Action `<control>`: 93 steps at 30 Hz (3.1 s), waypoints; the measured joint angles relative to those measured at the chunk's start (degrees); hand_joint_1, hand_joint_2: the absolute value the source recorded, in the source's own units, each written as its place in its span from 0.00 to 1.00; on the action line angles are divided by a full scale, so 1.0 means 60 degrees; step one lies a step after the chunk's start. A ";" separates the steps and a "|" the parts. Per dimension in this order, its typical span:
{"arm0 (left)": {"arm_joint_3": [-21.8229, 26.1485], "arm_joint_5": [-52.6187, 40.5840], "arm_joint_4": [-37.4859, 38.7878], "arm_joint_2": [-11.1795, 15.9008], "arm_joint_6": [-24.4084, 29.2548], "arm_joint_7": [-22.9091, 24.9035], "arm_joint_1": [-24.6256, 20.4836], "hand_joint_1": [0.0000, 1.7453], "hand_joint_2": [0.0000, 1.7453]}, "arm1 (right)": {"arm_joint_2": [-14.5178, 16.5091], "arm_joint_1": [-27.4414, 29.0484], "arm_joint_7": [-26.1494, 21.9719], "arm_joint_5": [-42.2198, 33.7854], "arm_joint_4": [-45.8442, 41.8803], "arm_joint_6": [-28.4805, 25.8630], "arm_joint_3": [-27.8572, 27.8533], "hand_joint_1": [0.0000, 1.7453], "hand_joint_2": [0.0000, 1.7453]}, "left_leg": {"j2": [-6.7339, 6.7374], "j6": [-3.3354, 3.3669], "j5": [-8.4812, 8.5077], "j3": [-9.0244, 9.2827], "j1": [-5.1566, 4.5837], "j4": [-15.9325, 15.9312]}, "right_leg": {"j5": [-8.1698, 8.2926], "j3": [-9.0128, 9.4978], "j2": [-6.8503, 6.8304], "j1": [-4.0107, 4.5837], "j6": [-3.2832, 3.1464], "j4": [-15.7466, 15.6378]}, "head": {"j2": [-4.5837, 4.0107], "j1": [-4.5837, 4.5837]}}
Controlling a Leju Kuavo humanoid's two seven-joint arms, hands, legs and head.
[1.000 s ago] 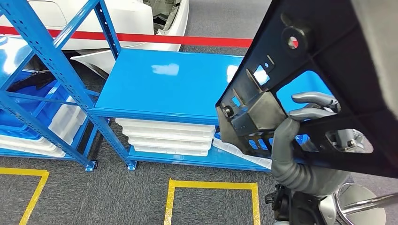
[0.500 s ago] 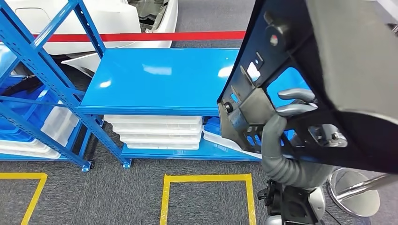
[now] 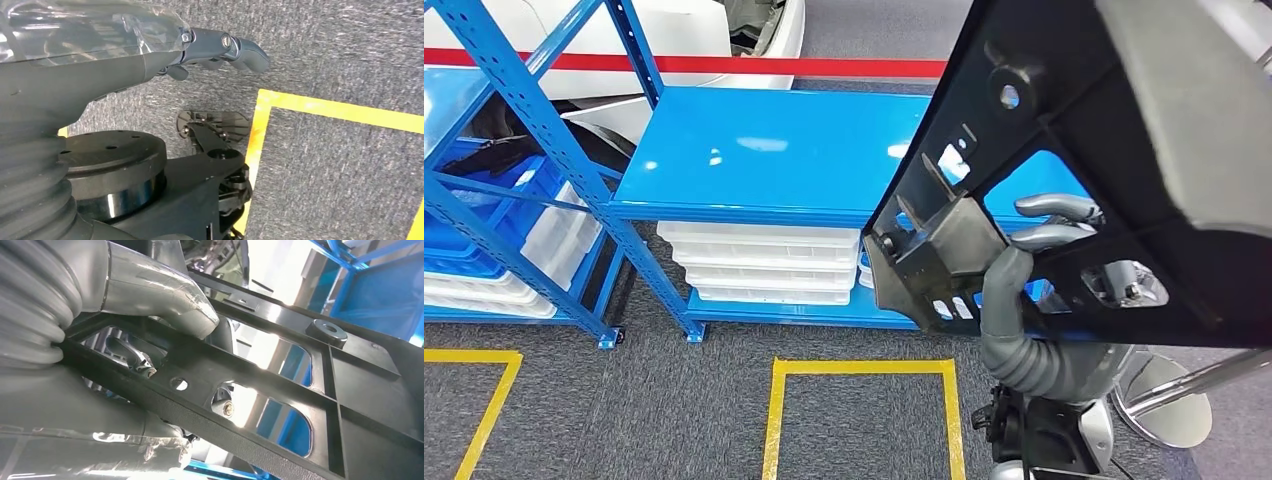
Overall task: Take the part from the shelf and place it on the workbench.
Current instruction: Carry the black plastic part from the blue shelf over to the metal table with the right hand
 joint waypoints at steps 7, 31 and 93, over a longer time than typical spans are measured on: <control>0.0000 0.0024 0.0004 0.0000 0.0022 -0.0069 -0.0003 0.00 1.00 | 0.0119 0.0167 -0.0164 -0.0149 0.0053 0.0000 -0.0153 1.00 1.00 | -0.0015 -0.0347 0.0251 -0.0343 -0.0012 0.0217 | 0.0792 0.1465 0.0065 0.0052 -0.0183 -0.2575 | 0.0000 0.0023; 0.0000 0.0033 0.0013 -0.0011 0.0022 -0.0074 -0.0015 0.00 1.00 | 0.0512 0.0461 -0.0383 -0.0601 0.0394 0.0000 -0.0607 1.00 1.00 | 0.0019 0.0035 -0.0002 0.0092 -0.0044 -0.0085 | 0.0098 -0.0086 0.0008 0.0018 0.0022 -0.0056 | 0.0000 0.0024; 0.0000 -0.0067 0.0062 -0.0007 0.0011 0.0122 -0.0073 0.00 1.00 | 0.0784 0.1163 -0.1118 -0.1281 0.0502 -0.0011 -0.1308 1.00 1.00 | 0.0025 0.0047 0.0073 -0.0146 -0.0049 0.0120 | -0.0026 -0.0023 0.0004 0.0029 0.0042 -0.0053 | 0.0000 0.0047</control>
